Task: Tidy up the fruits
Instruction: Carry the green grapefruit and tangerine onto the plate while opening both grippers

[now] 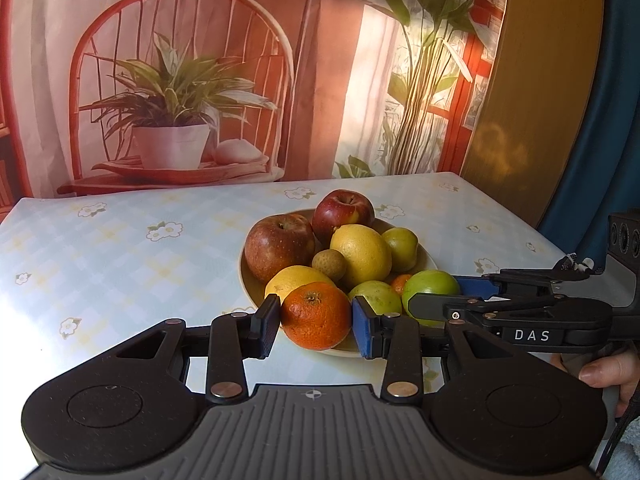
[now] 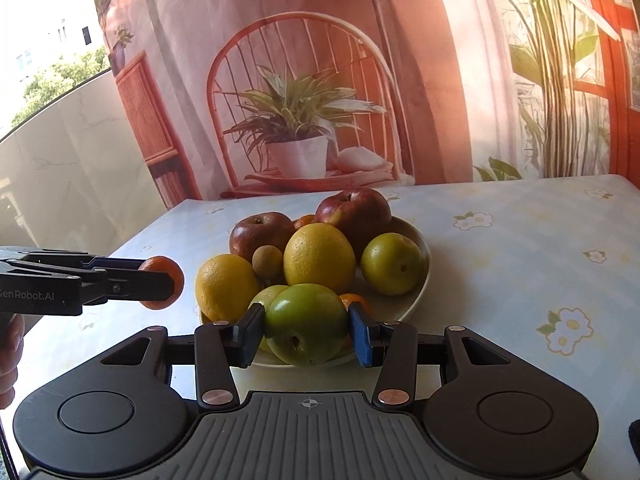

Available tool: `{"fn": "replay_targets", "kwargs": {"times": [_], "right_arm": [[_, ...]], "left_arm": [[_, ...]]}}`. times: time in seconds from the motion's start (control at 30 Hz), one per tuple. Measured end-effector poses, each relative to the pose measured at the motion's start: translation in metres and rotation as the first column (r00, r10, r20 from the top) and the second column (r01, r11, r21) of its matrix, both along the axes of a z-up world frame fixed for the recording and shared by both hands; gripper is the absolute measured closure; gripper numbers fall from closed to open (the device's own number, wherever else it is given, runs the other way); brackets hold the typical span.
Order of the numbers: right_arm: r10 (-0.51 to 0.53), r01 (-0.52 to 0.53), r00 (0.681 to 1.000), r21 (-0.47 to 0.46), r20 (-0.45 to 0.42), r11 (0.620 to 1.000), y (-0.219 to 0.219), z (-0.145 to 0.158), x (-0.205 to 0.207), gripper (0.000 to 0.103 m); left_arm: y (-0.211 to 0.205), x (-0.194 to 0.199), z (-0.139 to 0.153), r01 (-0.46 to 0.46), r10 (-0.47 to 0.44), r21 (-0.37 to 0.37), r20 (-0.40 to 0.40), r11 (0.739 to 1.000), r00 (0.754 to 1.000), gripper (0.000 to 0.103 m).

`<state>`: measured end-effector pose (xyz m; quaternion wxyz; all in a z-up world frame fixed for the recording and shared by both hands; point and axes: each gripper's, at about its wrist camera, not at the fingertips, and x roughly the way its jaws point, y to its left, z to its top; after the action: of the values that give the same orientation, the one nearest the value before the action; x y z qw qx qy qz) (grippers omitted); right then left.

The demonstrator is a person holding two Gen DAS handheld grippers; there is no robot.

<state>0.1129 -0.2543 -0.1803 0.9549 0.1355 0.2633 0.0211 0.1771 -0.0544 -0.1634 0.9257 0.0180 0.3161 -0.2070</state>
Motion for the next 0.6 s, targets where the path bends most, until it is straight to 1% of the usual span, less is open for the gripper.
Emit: {"fn": "replay_targets", "kwargs": {"times": [0.1, 0.23, 0.33, 0.4, 0.6], "right_arm": [[0.006, -0.006, 1.0, -0.007, -0.002, 1.0, -0.002, 0.0, 0.003, 0.061], [-0.062, 0.062, 0.998, -0.042, 0.014, 0.997, -0.005, -0.002, 0.002, 0.061], [-0.099, 0.1, 0.995, -0.047, 0.028, 0.994, -0.01, -0.004, 0.002, 0.061], [-0.099, 0.1, 0.995, -0.05, 0.029, 0.994, -0.012, -0.004, 0.005, 0.061], [-0.105, 0.109, 0.994, -0.104, 0.042, 0.989, -0.006, -0.003, 0.015, 0.061]], "left_arm": [[-0.001, 0.002, 0.0, -0.001, 0.001, -0.004, 0.0, 1.0, 1.0, 0.062], [-0.002, 0.005, -0.001, 0.001, -0.001, -0.005, -0.003, 1.0, 1.0, 0.062], [-0.004, 0.009, -0.001, -0.001, 0.001, -0.002, -0.004, 1.0, 1.0, 0.062], [-0.005, 0.012, 0.0, -0.001, 0.001, -0.003, -0.003, 1.0, 1.0, 0.062], [-0.008, 0.015, 0.003, 0.003, -0.003, -0.004, 0.01, 1.0, 1.0, 0.062]]}}
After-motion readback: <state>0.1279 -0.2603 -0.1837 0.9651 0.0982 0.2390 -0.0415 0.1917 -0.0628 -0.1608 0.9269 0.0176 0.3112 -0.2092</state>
